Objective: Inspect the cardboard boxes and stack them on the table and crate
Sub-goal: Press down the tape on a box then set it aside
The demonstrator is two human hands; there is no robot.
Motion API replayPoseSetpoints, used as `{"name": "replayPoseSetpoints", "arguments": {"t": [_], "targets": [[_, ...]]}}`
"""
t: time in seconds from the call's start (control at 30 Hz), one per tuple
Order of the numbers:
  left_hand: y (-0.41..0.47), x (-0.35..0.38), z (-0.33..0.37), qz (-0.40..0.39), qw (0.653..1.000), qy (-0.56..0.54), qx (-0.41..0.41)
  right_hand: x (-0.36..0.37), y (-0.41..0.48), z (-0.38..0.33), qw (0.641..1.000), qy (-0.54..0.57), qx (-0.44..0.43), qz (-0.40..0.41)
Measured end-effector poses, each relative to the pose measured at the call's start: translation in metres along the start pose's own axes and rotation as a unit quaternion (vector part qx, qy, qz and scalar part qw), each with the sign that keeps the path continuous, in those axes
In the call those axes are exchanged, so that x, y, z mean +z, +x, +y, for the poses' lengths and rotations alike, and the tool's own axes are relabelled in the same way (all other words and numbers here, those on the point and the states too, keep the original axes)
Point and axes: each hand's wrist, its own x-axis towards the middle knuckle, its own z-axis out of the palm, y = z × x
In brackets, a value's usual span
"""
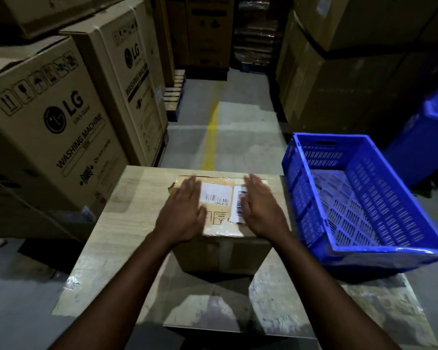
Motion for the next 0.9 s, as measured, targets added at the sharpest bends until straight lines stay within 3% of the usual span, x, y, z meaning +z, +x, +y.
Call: {"name": "replayPoseSetpoints", "arguments": {"t": [0.07,0.1,0.2,0.27,0.43,0.6,0.73,0.83,0.9], "targets": [[-0.008,0.000,-0.017,0.026,0.996,-0.059,-0.062,-0.010,-0.010,0.017,0.988,0.097,0.112,0.050],[-0.012,0.003,-0.019,0.031,0.992,-0.099,-0.076,-0.010,-0.017,0.023,0.962,0.199,0.180,0.043],[-0.018,0.007,-0.012,0.053,0.984,-0.152,-0.077,0.000,-0.034,0.022,0.799,0.537,0.269,0.013],[-0.018,0.006,-0.009,0.064,0.981,-0.168,-0.078,0.002,-0.037,0.022,0.759,0.597,0.259,0.018],[-0.022,0.011,-0.003,0.084,0.966,-0.229,-0.086,-0.018,-0.024,0.025,0.770,0.582,0.260,0.022],[-0.020,0.032,0.004,0.123,0.924,-0.345,-0.113,-0.057,-0.011,-0.001,0.890,0.433,0.144,0.009],[-0.026,0.068,0.003,0.062,0.879,-0.443,-0.165,-0.053,-0.005,-0.042,0.961,0.245,0.127,0.003],[-0.032,0.088,-0.006,0.041,0.872,-0.436,-0.218,-0.030,-0.012,-0.065,0.982,0.147,0.113,-0.044],[-0.032,0.089,-0.013,0.017,0.873,-0.419,-0.251,-0.011,-0.013,-0.075,0.984,0.139,0.090,-0.071]]}}
